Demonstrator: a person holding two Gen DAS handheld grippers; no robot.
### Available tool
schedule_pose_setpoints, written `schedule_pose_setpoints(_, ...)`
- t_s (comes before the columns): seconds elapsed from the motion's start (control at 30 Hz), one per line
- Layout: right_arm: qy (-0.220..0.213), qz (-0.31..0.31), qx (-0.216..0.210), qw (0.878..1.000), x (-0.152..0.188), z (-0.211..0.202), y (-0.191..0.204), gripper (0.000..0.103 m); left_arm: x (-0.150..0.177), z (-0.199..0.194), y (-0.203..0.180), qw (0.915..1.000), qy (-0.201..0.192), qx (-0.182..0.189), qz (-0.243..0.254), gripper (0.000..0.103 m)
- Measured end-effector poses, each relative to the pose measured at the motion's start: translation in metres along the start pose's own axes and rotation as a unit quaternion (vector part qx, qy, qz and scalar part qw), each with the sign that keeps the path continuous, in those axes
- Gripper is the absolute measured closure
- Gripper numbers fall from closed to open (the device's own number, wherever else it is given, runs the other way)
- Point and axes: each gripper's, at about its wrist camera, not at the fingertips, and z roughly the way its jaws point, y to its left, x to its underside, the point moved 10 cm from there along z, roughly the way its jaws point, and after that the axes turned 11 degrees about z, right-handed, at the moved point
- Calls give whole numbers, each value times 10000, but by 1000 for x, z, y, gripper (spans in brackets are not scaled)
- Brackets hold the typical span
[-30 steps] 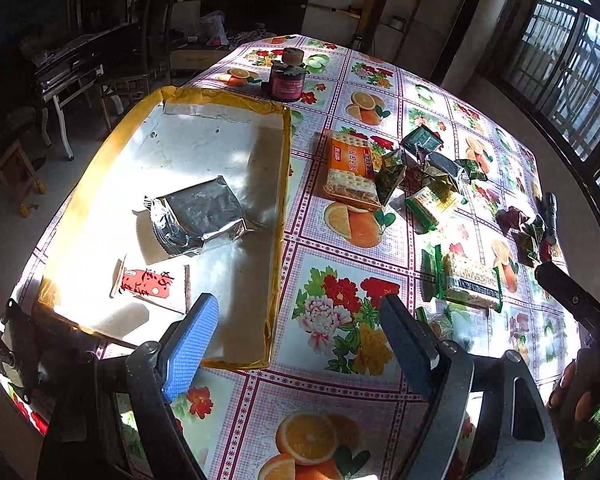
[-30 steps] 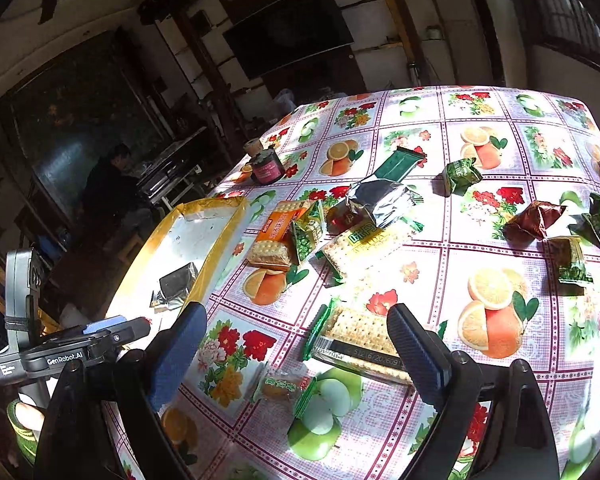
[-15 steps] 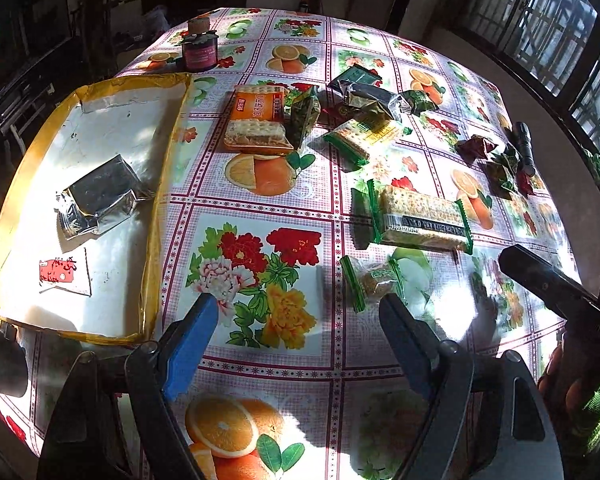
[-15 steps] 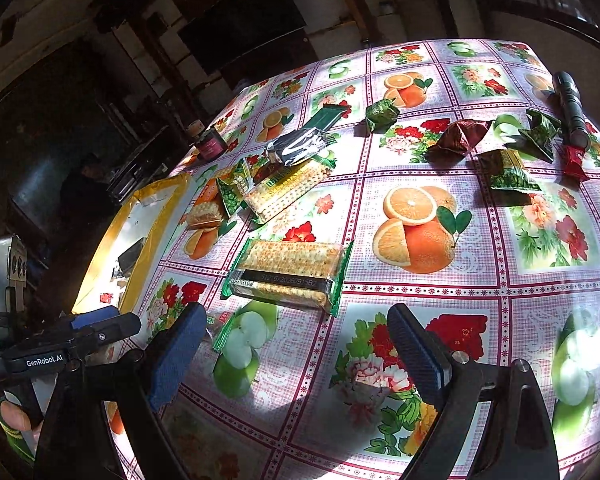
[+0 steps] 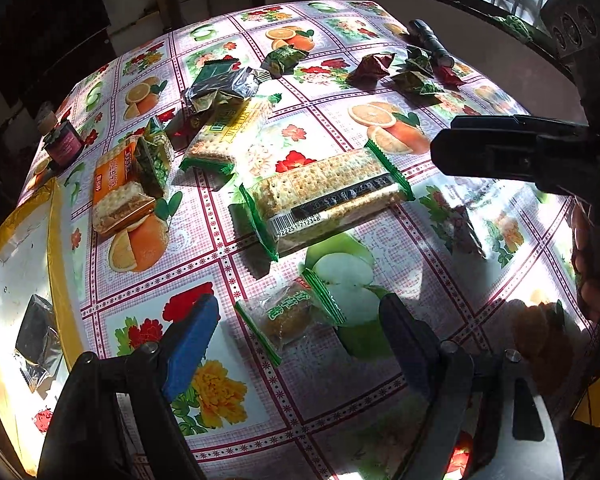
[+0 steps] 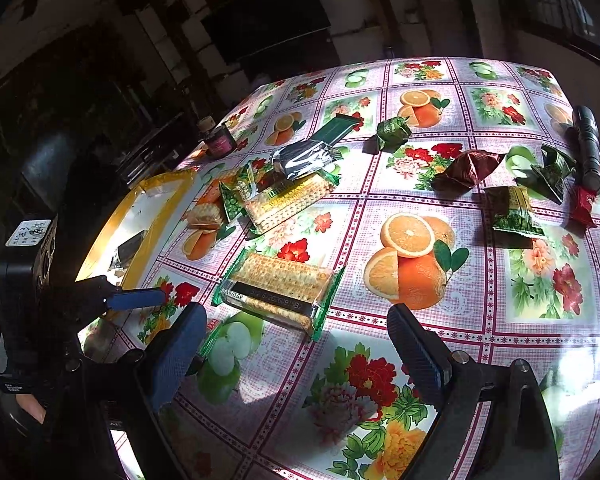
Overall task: Organize snacks
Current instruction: 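Grasp the long green-ended cracker pack with the right tool while the left grasps a small green-trimmed snack, then carry both packs into the yellow tray and open both tools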
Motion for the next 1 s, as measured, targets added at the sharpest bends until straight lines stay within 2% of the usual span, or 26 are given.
schedule_pose_setpoints(0.03, 10, -11, 9, 10000, -2, 1, 0, 9, 0, 6, -1, 9999, 96, -12, 55, 25)
schedule_pose_setpoints(0.07, 28, -25, 8, 10000, -5, 3, 0, 9, 2, 12, -2, 9997, 201, 41, 107, 37)
schedule_pose_setpoints(0.17, 120, -129, -35, 9998, -9, 10, 3, 9, -1, 16, -3, 9993, 134, 361, 17, 49)
schedule_pose_setpoints(0.27, 342, -515, -140, 9980, -9, 24, 14, 9, -2, 17, -2, 9991, 99, 418, 40, 49)
schedule_pose_setpoints(0.37, 646, -1219, -218, 9902, -3, 43, 29, 9, -1, 15, -2, 9988, 49, 475, 113, 50)
schedule_pose_setpoints(0.53, 1144, -2134, 80, 9702, 8, 83, 33, 9, -2, 13, 1, 9975, -40, 706, 70, 54)
schedule_pose_setpoints(0.57, 1228, -2240, 125, 9667, 10, 90, 32, 9, -3, 13, 2, 9971, -58, 758, 37, 57)
schedule_pose_setpoints(0.6, 1292, -2331, 172, 9637, 12, 96, 32, 9, -3, 13, 5, 9971, -66, 752, 6, 65)
schedule_pose_setpoints(0.7, 1244, -2691, 433, 9541, 16, 105, 32, 9, -3, 12, 7, 9968, -71, 801, -45, 68)
schedule_pose_setpoints(0.73, 1252, -2656, 379, 9552, 17, 104, 34, 12, -3, 12, 7, 9969, -74, 779, -38, 68)
schedule_pose_setpoints(0.77, 1197, -2624, 400, 9567, 15, 102, 34, 20, -3, 12, 7, 9971, -72, 753, -37, 69)
schedule_pose_setpoints(0.8, 1153, -2568, 412, 9587, 14, 100, 34, 32, -2, 11, 6, 9972, -65, 742, -46, 69)
schedule_pose_setpoints(0.83, 1109, -2481, 459, 9613, 12, 97, 31, 39, -1, 11, 6, 9972, -62, 741, -59, 69)
schedule_pose_setpoints(0.87, 1077, -2383, 510, 9638, 10, 94, 28, 53, 0, 10, 6, 9972, -57, 746, -70, 69)
schedule_pose_setpoints(1.0, 929, -1848, 609, 9765, 5, 83, 16, 53, 7, 5, 7, 9976, -63, 664, -166, 72)
